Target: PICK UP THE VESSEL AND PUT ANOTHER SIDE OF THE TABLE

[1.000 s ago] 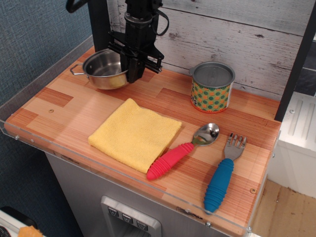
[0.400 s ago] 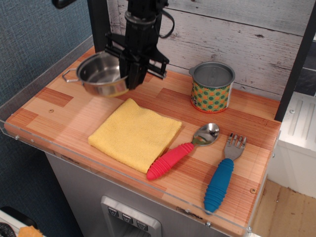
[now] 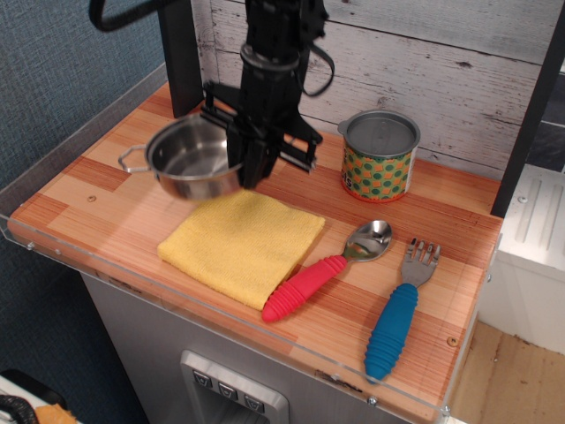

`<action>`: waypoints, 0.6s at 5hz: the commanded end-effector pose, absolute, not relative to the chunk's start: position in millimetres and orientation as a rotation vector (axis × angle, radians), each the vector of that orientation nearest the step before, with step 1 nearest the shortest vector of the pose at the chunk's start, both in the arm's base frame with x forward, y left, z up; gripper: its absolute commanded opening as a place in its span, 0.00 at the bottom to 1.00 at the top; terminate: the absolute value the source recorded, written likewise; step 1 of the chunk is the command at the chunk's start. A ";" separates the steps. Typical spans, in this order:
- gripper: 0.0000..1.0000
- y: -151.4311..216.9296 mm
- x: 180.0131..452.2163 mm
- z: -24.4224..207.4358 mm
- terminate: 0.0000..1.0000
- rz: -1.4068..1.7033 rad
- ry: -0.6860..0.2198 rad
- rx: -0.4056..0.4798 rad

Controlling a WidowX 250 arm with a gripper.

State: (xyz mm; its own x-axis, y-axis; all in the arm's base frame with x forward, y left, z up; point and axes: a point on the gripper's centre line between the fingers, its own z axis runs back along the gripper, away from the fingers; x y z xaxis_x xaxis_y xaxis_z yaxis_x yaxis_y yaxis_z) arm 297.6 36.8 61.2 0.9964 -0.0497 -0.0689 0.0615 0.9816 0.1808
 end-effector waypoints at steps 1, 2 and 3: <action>0.00 15.0 286.3 72.3 0.00 -0.070 0.008 0.179; 0.00 9.5 283.2 66.5 0.00 -0.077 0.009 0.178; 0.00 2.4 284.4 60.1 0.00 -0.088 0.018 0.164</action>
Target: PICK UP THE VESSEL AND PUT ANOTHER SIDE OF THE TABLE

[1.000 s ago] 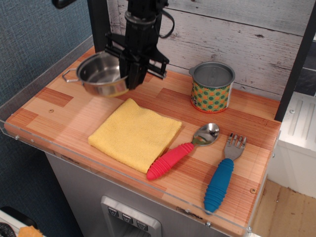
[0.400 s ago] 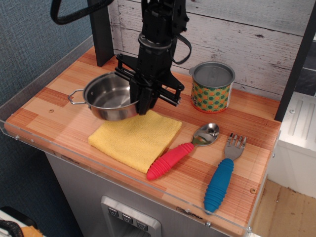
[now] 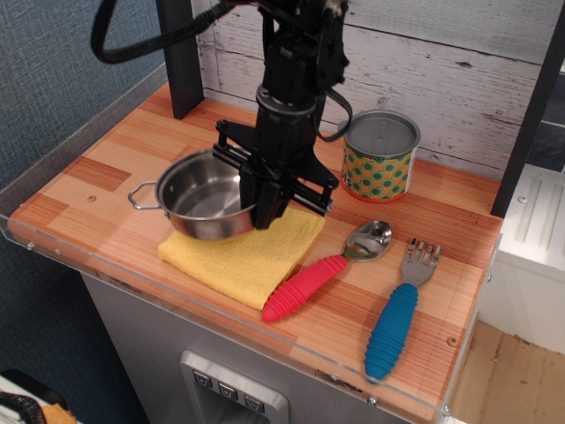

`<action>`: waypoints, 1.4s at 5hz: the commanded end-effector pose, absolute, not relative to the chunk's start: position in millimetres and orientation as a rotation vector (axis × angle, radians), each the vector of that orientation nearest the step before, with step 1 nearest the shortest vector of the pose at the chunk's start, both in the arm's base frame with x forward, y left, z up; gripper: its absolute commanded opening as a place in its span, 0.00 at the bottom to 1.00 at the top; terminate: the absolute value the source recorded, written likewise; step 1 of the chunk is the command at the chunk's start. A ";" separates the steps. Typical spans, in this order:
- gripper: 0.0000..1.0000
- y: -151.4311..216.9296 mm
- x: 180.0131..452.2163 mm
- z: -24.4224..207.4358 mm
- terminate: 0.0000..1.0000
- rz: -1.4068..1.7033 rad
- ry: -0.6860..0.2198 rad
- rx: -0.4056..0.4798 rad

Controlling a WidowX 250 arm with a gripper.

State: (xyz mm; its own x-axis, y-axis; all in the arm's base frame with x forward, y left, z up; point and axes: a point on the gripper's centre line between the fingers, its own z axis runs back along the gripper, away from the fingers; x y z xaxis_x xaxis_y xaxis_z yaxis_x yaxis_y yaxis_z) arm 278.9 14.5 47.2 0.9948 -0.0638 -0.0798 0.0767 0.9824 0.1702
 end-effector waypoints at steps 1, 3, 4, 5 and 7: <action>0.00 -3.9 286.3 55.8 0.00 -0.092 0.027 0.156; 0.00 -4.7 289.1 43.5 0.00 -0.082 0.051 0.142; 0.00 -4.1 288.5 42.7 0.00 -0.056 0.045 0.122; 1.00 -1.9 288.5 45.7 0.00 -0.035 0.018 0.120; 1.00 3.4 286.2 46.9 0.00 0.019 0.015 0.068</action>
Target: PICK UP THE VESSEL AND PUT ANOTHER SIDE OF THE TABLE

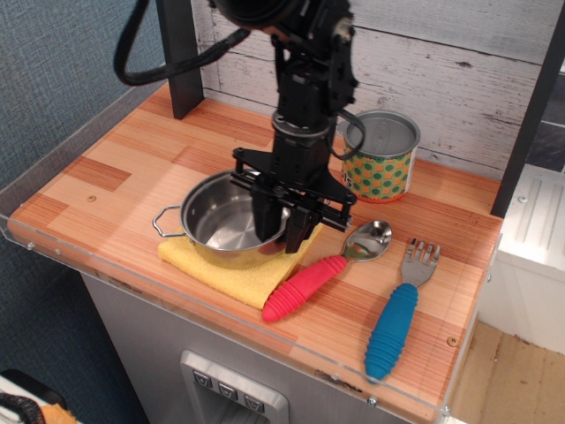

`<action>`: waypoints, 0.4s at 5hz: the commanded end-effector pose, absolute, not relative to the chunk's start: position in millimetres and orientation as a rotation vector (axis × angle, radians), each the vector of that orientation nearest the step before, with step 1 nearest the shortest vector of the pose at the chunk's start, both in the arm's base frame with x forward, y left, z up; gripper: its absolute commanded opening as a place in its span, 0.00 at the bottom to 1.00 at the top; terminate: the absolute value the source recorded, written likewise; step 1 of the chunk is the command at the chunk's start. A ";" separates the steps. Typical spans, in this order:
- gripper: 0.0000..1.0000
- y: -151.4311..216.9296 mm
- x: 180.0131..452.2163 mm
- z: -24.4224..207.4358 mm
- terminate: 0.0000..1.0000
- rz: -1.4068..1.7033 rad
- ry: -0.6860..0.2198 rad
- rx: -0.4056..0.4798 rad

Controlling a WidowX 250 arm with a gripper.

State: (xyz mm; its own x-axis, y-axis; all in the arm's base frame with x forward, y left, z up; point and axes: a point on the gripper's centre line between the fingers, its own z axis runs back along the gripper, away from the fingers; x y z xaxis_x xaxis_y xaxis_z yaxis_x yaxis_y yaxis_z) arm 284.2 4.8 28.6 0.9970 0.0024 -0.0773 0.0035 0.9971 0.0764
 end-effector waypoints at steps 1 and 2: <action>1.00 7.2 285.7 51.0 0.00 0.050 0.002 0.027; 1.00 9.6 284.9 63.1 0.00 0.067 -0.013 -0.005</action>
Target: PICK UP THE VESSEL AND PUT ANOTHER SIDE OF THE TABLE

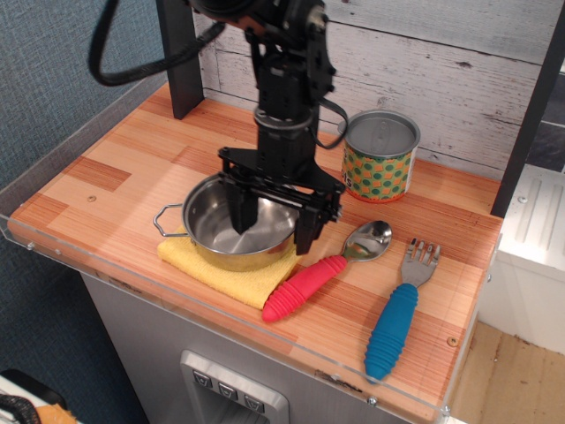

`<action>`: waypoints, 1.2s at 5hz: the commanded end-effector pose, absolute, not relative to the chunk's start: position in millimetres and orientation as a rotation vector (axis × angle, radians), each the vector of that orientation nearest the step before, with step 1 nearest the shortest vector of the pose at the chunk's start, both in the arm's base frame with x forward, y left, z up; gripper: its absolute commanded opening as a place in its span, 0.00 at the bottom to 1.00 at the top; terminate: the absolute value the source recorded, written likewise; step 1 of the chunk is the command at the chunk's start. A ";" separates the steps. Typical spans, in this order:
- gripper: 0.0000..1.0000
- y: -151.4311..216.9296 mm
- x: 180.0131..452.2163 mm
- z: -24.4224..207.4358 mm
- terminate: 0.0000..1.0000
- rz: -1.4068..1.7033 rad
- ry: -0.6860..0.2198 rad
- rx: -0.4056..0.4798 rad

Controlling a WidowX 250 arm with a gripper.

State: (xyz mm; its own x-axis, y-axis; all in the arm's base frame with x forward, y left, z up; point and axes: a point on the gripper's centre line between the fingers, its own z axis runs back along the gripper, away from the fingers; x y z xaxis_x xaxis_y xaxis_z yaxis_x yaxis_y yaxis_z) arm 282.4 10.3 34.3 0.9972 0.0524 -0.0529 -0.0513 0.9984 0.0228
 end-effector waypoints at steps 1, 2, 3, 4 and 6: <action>1.00 13.1 284.6 75.9 0.00 0.102 -0.039 -0.053; 1.00 18.9 284.8 90.6 0.00 0.136 -0.072 -0.041; 1.00 27.3 289.4 100.9 0.00 0.165 -0.115 0.024; 1.00 47.8 297.0 108.1 0.00 0.251 -0.132 0.059; 1.00 83.3 314.0 122.6 1.00 0.335 -0.168 0.095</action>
